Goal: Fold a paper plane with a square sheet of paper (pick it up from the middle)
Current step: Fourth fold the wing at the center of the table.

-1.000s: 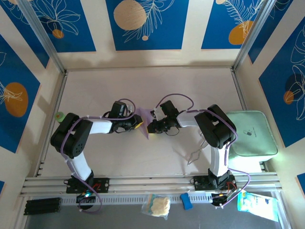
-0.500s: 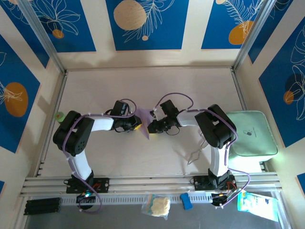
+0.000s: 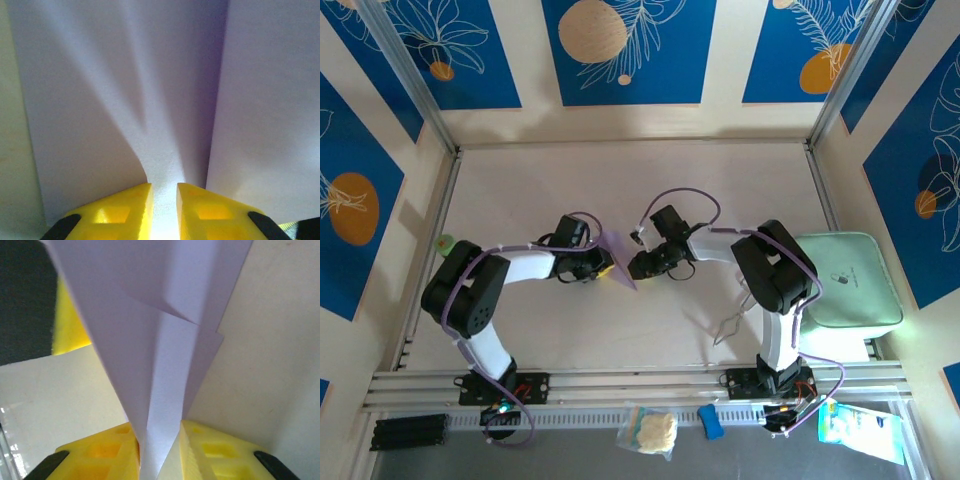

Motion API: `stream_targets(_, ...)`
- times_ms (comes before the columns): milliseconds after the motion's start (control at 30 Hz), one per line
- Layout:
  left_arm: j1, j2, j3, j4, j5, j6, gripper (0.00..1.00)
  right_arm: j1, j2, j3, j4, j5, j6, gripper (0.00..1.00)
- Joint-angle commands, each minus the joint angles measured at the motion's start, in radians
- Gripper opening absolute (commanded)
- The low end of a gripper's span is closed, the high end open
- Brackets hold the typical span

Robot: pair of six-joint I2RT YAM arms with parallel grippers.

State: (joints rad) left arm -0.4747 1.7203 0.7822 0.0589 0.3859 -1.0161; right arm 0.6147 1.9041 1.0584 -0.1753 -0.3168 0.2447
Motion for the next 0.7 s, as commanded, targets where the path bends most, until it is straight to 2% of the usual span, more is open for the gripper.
stream_targets(0, -0.014, -0.011, 0.000, -0.048, -0.024, -0.012, 0.22, 0.030, -0.046, 0.003, -0.030, 0.119, 0.044, 0.28)
stream_targets(200, -0.018, 0.000, -0.002, -0.035, -0.023, -0.019, 0.24, 0.089, -0.066, -0.005, -0.011, 0.274, 0.094, 0.27)
stream_targets(467, -0.019, 0.002, -0.012, -0.035, -0.024, -0.021, 0.24, 0.117, -0.081, -0.017, 0.004, 0.319, 0.081, 0.24)
stream_targets(667, -0.019, 0.002, -0.014, -0.037, -0.026, -0.024, 0.24, 0.128, -0.103, -0.021, -0.012, 0.384, 0.084, 0.26)
